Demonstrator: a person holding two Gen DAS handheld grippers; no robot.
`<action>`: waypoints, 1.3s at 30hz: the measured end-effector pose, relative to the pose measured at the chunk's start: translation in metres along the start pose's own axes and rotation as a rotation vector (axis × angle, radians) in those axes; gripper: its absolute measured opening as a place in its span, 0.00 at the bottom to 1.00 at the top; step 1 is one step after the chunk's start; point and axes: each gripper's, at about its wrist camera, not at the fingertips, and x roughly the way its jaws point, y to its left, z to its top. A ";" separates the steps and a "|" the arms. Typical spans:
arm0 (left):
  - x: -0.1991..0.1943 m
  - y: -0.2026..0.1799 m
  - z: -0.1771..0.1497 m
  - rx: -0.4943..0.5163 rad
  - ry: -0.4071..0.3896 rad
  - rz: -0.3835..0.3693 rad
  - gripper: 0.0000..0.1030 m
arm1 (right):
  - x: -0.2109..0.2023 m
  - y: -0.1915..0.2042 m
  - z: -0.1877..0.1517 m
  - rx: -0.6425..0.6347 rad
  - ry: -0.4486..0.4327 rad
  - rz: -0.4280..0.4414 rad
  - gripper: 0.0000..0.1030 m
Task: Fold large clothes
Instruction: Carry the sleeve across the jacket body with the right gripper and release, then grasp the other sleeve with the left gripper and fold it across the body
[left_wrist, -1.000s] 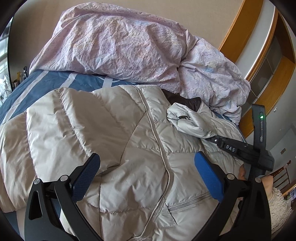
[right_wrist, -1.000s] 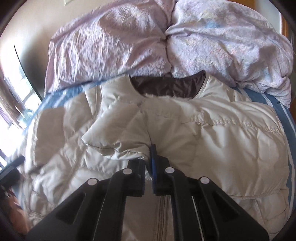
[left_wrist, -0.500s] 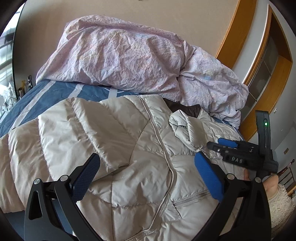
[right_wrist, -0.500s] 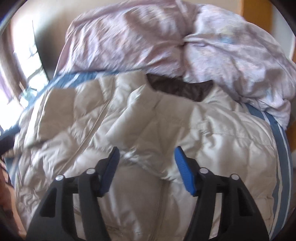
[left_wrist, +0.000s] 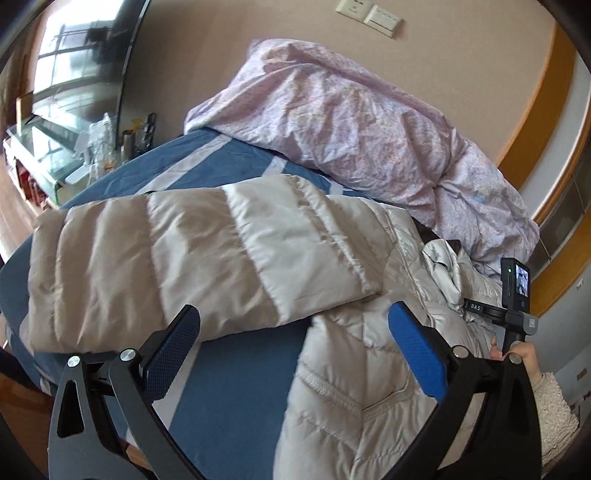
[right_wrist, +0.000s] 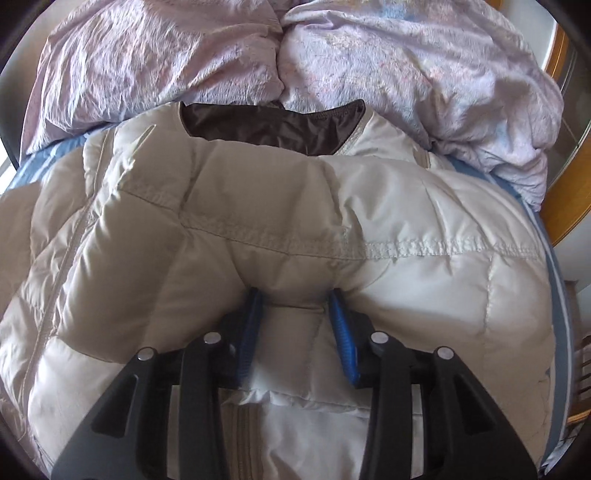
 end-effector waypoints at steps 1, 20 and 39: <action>-0.005 0.011 -0.005 -0.037 -0.007 0.017 0.99 | 0.000 0.000 -0.001 0.000 0.000 -0.002 0.39; -0.008 0.104 -0.020 -0.530 -0.014 0.125 0.88 | 0.000 -0.007 0.001 0.042 0.031 0.024 0.40; 0.005 0.115 -0.010 -0.717 -0.066 0.148 0.53 | 0.000 -0.006 0.001 0.044 0.028 0.023 0.41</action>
